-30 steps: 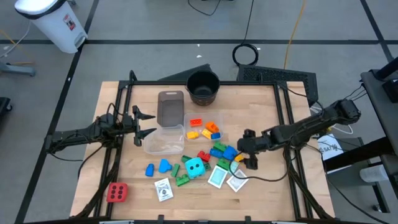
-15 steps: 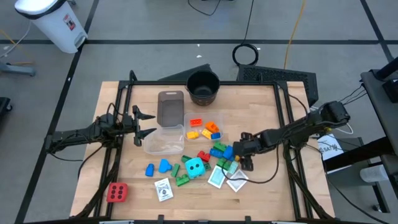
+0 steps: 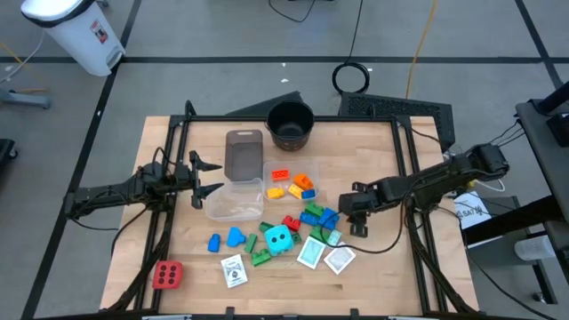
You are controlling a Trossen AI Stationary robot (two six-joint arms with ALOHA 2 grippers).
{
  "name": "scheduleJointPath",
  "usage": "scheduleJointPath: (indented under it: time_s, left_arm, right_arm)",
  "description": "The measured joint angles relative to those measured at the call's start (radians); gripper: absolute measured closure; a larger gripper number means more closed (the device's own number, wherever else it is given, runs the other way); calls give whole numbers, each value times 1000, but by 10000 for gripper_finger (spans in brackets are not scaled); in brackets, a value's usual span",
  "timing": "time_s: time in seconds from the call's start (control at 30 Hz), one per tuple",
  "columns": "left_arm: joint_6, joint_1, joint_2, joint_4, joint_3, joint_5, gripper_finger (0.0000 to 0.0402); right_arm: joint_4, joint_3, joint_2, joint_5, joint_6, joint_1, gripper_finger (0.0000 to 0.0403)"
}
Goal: Pick & Place Toys
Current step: Put the yellow game piece into the right transparent bin, then put the blue game piece into the right transparent bin
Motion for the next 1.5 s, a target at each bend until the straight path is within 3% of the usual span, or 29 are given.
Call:
scheduleJointPath:
  time_s: [0.17, 0.43, 0.77, 0.83, 1.03, 1.27, 1.5]
  left_arm:
    - [0, 0, 0, 0, 0, 0, 128]
    - [0, 0, 0, 0, 0, 0, 128]
    - [0, 0, 0, 0, 0, 0, 128]
    - [0, 0, 0, 0, 0, 0, 128]
    - [0, 0, 0, 0, 0, 0, 128]
    - [0, 0, 0, 0, 0, 0, 128]
    - [0, 0, 0, 0, 0, 0, 128]
  right_arm:
    - [41, 0, -88, 8, -1, 0, 295]
    - [275, 0, -137, 204, -68, -8, 294]
    - [772, 0, 21, 204, -373, -112, 288]
    - [883, 0, 74, 165, -425, -142, 290]
    - [1115, 0, 231, 128, -415, -227, 283]
    - [1207, -1, 324, 128, -420, -256, 231]
    - [1059, -1, 217, 76, -331, -251, 166]
